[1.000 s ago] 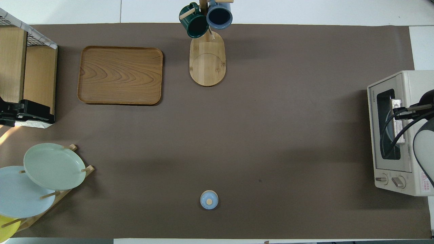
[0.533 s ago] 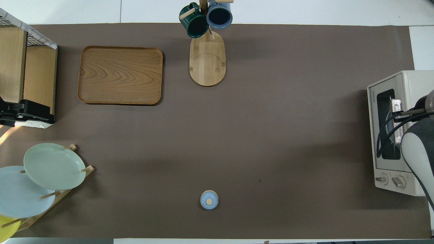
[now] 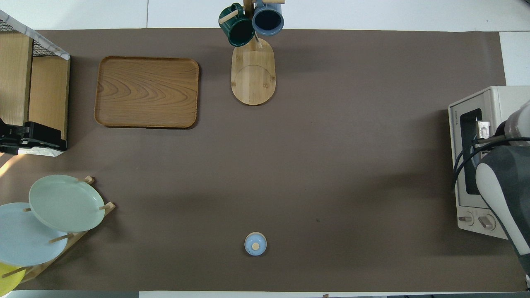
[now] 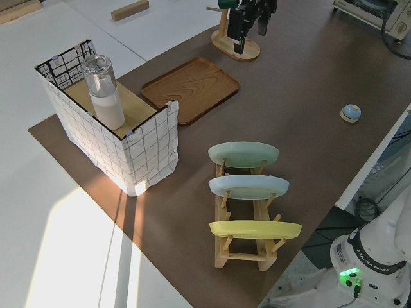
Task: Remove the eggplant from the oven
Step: 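Reach the right gripper into the open toaster oven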
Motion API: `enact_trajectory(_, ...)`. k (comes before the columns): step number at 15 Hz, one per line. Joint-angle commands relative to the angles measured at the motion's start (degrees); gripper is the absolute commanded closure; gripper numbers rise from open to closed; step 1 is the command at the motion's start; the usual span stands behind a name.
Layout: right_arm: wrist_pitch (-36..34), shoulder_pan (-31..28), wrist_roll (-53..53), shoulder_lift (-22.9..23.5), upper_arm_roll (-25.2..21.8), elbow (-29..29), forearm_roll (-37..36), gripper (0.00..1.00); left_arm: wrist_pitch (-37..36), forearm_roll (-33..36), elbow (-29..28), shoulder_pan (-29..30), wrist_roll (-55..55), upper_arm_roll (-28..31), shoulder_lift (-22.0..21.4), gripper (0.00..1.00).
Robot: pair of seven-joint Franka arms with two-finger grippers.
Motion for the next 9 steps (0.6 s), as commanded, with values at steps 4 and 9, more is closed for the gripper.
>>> enact_trajectory(4, 3.1, -1.3, -0.6, -0.4, 0.5, -3.6, 4.0, 1.00, 0.3, 0.8, -0.6, 0.5, 0.0, -0.4, -0.8, 0.00)
enact_trajectory(9, 8.5, 1.8, 3.9, 1.6, 0.6, -6.2, 6.1, 1.00, 0.3, 0.8, -0.6, 0.5, 0.0, -0.4, -0.8, 0.00)
